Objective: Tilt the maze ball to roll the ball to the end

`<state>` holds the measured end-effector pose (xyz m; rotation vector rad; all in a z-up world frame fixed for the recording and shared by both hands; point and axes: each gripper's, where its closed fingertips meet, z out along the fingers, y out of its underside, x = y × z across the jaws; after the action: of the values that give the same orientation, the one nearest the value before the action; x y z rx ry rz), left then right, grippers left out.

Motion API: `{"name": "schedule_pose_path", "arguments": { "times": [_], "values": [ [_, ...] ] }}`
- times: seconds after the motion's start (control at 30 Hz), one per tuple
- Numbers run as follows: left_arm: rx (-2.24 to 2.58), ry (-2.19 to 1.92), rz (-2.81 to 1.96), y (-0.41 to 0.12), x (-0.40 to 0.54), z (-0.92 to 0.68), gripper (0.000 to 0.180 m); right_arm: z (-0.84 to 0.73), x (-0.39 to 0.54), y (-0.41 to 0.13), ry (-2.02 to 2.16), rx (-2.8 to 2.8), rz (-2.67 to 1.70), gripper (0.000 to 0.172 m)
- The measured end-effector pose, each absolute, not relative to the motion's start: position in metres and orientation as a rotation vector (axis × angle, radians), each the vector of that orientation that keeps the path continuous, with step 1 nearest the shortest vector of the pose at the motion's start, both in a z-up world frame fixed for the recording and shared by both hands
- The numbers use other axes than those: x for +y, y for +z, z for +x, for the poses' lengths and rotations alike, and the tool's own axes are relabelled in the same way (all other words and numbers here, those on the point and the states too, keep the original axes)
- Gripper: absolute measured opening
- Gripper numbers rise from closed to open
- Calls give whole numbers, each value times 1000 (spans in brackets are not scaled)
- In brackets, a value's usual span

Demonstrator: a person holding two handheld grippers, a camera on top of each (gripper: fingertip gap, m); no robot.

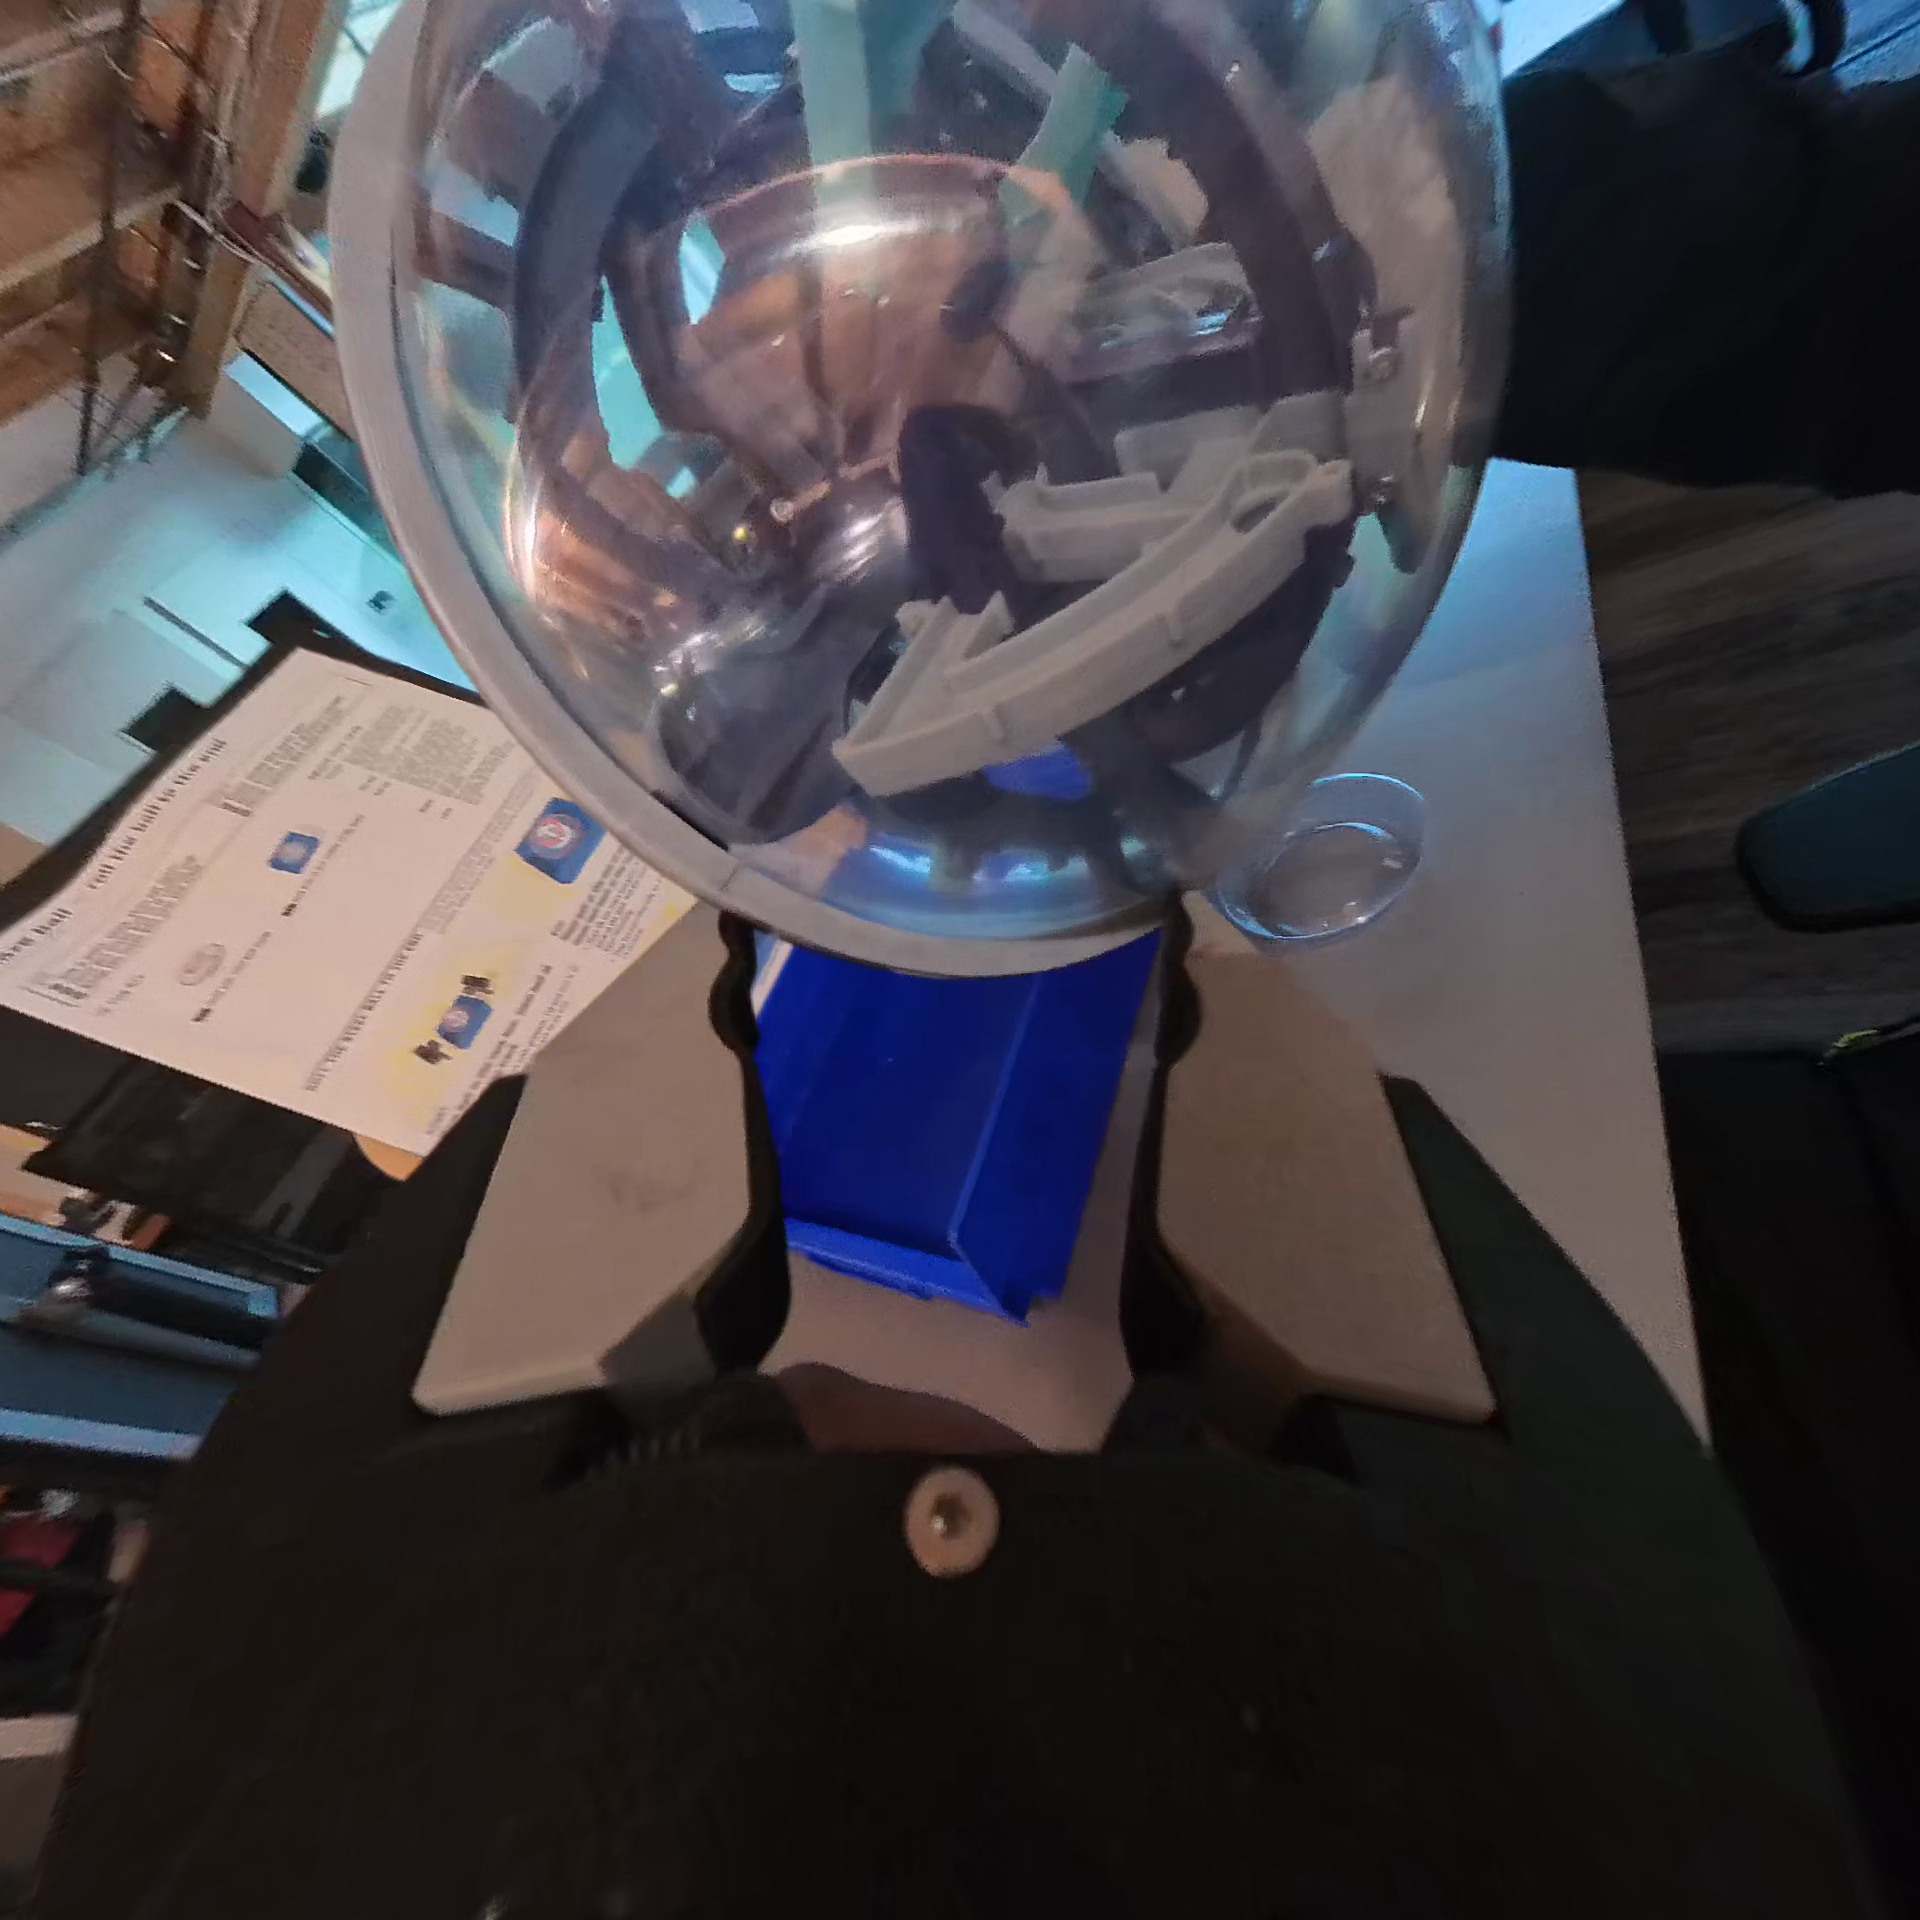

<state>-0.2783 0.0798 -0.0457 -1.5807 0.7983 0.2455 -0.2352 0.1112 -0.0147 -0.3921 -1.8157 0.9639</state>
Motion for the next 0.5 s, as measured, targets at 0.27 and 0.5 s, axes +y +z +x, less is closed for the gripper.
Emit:
{"name": "schedule_pose_path", "arguments": {
  "times": [0.27, 0.5],
  "values": [
    [805, 333, -1543, -21, 75, -283, 77, -239, 106, 9, 902, -1799, -325, 154],
    [828, 468, -1513, -1, 68, -287, 78, -241, 104, 22, 823, -1786, -264, 154]
  ]
}}
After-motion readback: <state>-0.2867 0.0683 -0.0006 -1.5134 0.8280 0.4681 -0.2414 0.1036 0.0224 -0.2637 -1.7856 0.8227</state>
